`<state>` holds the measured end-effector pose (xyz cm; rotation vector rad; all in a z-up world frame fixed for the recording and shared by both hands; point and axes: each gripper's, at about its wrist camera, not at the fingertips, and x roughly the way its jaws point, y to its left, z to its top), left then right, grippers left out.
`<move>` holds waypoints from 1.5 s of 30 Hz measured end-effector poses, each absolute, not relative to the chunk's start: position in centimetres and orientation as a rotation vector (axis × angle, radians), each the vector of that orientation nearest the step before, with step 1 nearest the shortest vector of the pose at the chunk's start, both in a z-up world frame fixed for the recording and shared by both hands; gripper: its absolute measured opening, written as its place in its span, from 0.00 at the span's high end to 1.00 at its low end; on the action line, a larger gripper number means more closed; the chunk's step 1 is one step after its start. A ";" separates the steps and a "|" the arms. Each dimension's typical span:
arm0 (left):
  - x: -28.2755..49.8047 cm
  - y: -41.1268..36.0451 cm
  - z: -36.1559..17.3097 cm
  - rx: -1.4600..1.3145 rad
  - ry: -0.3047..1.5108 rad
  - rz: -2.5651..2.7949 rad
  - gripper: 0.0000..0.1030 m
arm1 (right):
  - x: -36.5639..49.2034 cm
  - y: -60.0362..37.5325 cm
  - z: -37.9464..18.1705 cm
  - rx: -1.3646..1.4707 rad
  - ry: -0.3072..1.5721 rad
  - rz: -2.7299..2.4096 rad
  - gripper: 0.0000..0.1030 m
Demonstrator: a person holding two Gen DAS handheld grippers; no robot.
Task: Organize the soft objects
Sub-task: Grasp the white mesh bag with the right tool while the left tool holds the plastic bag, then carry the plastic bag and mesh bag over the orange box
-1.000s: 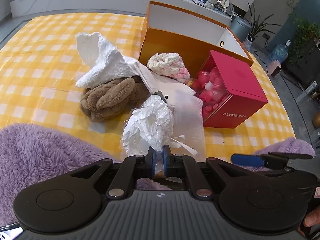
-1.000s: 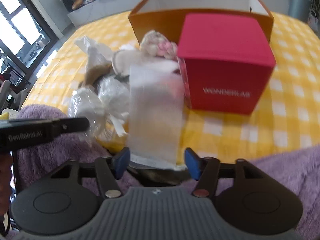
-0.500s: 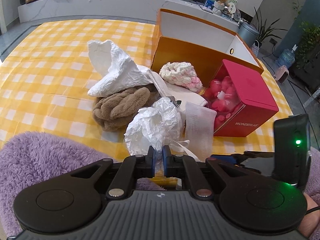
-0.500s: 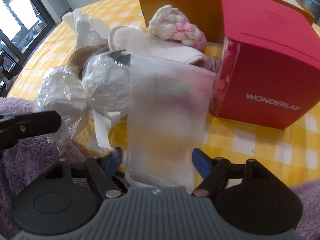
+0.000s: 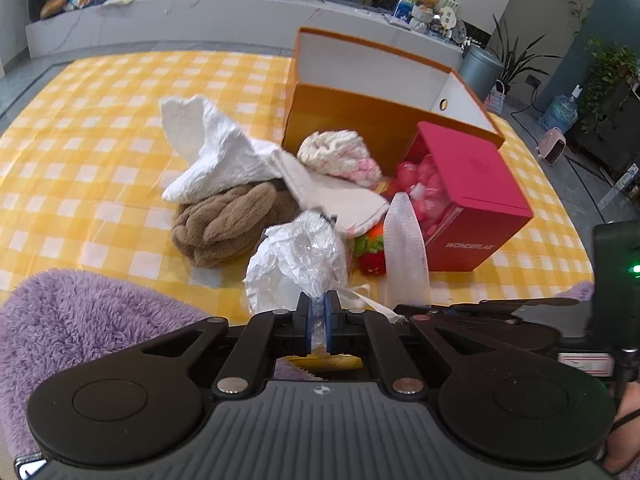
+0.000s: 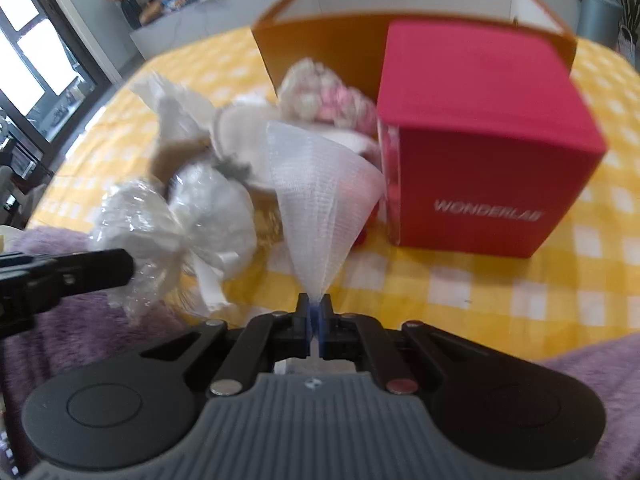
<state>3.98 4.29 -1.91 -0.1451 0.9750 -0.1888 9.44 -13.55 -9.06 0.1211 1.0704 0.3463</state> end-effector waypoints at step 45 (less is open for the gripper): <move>16.1 -0.2 12.2 0.176 0.582 -0.327 0.96 | 22.8 -19.3 6.4 0.088 0.762 0.353 1.00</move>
